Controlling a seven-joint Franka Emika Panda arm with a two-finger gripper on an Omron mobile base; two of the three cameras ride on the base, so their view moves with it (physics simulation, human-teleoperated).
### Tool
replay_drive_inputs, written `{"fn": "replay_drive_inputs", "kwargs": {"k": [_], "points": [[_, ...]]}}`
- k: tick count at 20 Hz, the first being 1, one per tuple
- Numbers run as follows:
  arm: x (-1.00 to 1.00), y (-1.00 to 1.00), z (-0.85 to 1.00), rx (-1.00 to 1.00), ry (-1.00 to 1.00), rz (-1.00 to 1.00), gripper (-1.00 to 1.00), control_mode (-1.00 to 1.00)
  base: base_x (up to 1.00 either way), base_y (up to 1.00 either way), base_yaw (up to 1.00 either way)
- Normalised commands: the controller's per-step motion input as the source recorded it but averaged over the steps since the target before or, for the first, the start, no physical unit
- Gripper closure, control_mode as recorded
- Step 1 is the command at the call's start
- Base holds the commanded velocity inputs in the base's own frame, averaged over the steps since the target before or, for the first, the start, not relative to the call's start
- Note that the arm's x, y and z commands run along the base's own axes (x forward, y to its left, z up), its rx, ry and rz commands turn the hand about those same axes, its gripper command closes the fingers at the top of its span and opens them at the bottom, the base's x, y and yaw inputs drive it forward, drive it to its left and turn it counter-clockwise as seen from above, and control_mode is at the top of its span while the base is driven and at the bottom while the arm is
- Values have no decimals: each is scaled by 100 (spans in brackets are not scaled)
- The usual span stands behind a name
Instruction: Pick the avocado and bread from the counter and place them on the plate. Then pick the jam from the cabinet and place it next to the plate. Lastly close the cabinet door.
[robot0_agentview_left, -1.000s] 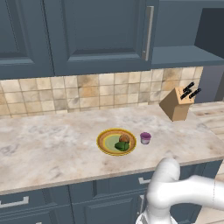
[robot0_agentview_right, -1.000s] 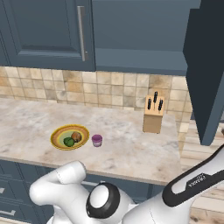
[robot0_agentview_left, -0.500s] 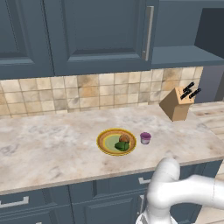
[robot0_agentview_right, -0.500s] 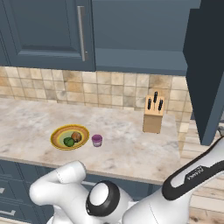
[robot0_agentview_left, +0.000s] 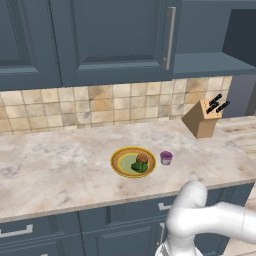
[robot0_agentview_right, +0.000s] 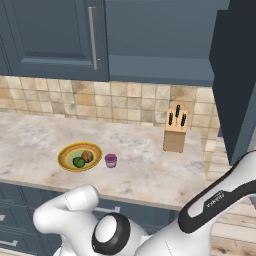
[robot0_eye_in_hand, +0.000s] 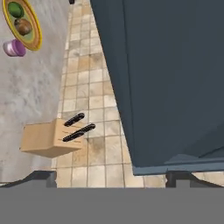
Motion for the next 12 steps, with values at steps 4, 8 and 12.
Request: {"fn": "replay_drive_inputs", "kwargs": {"k": [4,8,12], "points": [[0,52,0,-4,0,2,-100,-100,0,0,0],[0,43,8,-6,0,0,-100,-100,0,0,0],[0,25,27,-6,0,0,-100,-100,0,0,0]]}}
